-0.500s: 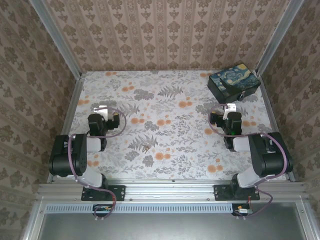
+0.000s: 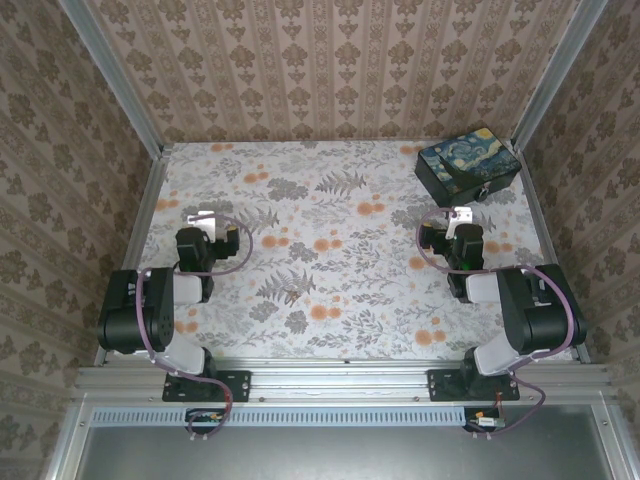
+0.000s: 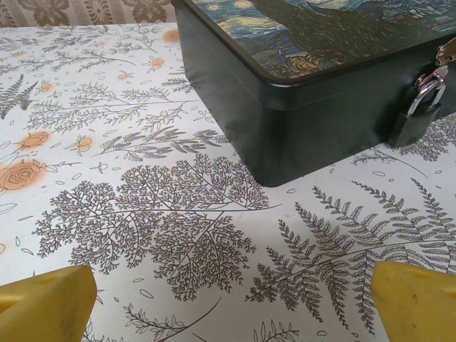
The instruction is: Unlock the padlock with the key
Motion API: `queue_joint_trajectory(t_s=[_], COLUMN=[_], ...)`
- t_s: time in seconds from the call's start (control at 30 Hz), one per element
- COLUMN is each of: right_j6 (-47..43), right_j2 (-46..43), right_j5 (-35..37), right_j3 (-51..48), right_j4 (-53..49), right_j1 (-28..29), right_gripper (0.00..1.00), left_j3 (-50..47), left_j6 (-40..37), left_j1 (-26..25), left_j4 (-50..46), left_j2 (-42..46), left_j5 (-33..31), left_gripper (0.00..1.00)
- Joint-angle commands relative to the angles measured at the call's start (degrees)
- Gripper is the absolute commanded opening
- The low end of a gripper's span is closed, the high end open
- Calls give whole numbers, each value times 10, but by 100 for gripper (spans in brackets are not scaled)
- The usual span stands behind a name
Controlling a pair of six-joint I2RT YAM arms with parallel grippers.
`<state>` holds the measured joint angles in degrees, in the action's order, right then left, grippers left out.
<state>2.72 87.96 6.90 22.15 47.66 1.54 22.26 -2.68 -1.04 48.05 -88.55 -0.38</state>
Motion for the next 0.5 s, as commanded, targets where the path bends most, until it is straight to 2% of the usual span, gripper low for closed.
queue_joint_trajectory(t_s=[0.0, 0.37, 0.47], right_j6=[-3, -3, -5], right_j2=[-3, -3, -29], right_j5=[1, 0, -4], right_j3=[9, 10, 34], right_j4=[18, 16, -42], right_j1=[0, 0, 0], right_gripper=[100, 100, 100], left_j3=[9, 11, 14], left_j6=[-7, -4, 7], left_j1=[1, 4, 28], left_j4=[15, 12, -5], left_j2=[2, 2, 16], left_j5=[3, 4, 58], left_gripper=[100, 100, 100])
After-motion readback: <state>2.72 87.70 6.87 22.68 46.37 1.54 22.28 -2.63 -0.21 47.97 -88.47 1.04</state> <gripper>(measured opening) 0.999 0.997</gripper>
